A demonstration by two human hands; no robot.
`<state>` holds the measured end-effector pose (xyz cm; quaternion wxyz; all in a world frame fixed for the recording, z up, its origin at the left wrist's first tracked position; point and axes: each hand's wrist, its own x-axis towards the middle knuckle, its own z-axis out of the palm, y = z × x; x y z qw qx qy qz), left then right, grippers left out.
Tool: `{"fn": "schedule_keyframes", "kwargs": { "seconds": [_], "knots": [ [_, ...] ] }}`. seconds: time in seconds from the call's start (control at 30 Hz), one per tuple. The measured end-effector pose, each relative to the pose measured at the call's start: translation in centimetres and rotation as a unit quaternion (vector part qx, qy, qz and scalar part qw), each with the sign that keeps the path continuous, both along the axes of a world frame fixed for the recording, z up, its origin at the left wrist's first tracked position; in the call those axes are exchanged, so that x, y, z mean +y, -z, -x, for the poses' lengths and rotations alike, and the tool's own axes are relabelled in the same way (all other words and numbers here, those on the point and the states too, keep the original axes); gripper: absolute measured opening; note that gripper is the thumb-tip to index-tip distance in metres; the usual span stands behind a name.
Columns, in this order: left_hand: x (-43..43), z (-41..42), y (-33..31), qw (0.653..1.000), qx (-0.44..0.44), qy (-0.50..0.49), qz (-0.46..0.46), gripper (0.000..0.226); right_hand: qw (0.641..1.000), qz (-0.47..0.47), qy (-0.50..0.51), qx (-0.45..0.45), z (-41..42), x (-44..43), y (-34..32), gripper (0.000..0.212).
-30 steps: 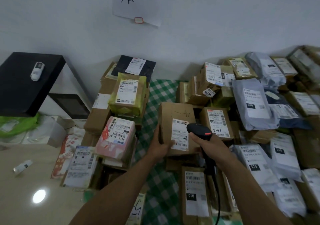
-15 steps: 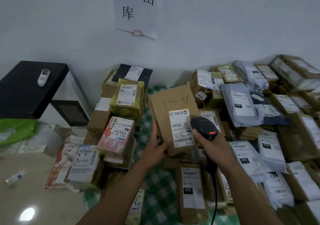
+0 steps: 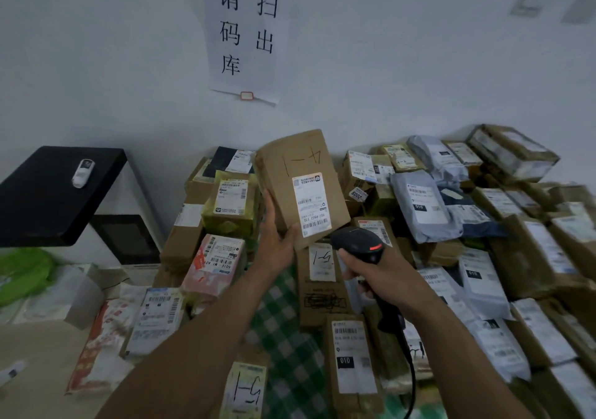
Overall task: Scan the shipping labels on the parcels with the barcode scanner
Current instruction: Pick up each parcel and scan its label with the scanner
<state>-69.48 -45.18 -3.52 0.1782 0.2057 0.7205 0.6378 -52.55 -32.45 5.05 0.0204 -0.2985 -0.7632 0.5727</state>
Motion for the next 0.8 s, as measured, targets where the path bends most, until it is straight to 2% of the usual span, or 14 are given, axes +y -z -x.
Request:
{"fn": "schedule_keyframes", "kwargs": {
  "seconds": [0.4, 0.8],
  "knots": [
    [-1.4, 0.4, 0.5, 1.000, 0.007, -0.028, -0.003, 0.107, 0.999, 0.000, -0.019, -0.029, 0.1, -1.2, -0.7, 0.020],
    [-1.8, 1.4, 1.2, 0.999, 0.005, -0.029, 0.041, 0.103, 0.999, 0.002, -0.025, -0.038, 0.6, -1.0, -0.3, 0.023]
  ]
}}
